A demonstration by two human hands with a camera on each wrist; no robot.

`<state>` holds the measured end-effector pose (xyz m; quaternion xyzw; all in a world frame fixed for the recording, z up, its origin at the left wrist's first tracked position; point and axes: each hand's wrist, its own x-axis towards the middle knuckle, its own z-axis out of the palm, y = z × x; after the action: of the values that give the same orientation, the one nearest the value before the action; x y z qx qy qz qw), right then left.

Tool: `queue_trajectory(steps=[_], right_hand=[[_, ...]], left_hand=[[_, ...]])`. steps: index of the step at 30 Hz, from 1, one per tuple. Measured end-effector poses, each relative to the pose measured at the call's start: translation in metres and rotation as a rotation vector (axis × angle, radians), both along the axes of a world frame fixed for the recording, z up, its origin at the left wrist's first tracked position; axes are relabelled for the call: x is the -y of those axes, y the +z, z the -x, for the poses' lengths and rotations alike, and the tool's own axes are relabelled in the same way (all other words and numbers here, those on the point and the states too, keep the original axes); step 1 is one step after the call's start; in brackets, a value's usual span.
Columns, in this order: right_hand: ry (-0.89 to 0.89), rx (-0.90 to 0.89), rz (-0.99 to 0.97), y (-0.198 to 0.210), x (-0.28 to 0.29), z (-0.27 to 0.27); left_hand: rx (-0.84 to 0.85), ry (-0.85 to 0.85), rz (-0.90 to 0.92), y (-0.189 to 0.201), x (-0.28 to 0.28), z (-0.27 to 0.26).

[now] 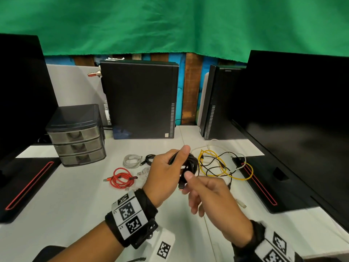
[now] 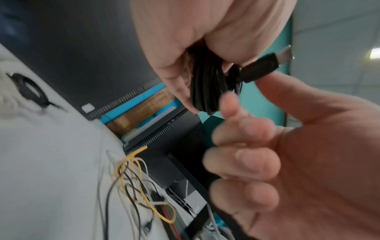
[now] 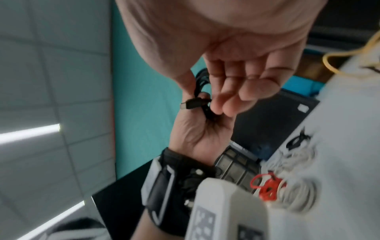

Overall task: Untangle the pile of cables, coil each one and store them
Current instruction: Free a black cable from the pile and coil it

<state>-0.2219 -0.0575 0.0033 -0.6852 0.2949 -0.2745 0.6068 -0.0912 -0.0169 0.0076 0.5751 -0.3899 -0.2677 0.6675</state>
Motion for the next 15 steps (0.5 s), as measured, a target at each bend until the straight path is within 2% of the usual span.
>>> queue_trajectory(steps=[2,6,8,12,15], right_hand=[[0.049,-0.038,-0.112,0.001,-0.001,0.001],[0.051,0.036,-0.301,0.006,0.004,0.004],[0.084,0.062,-0.334,0.008,0.001,0.005],[0.18,0.156,-0.279,0.016,-0.007,0.01],[0.167,0.064,-0.101,0.021,-0.005,0.009]], left_hand=[[-0.031,-0.043,-0.007,-0.003,0.001,0.003],[-0.064,-0.058,0.029,-0.001,0.003,0.004],[-0.065,-0.057,0.04,0.002,0.004,0.004],[-0.175,0.081,0.004,0.011,0.009,-0.018],[-0.177,0.126,0.009,0.016,0.009,-0.032]])
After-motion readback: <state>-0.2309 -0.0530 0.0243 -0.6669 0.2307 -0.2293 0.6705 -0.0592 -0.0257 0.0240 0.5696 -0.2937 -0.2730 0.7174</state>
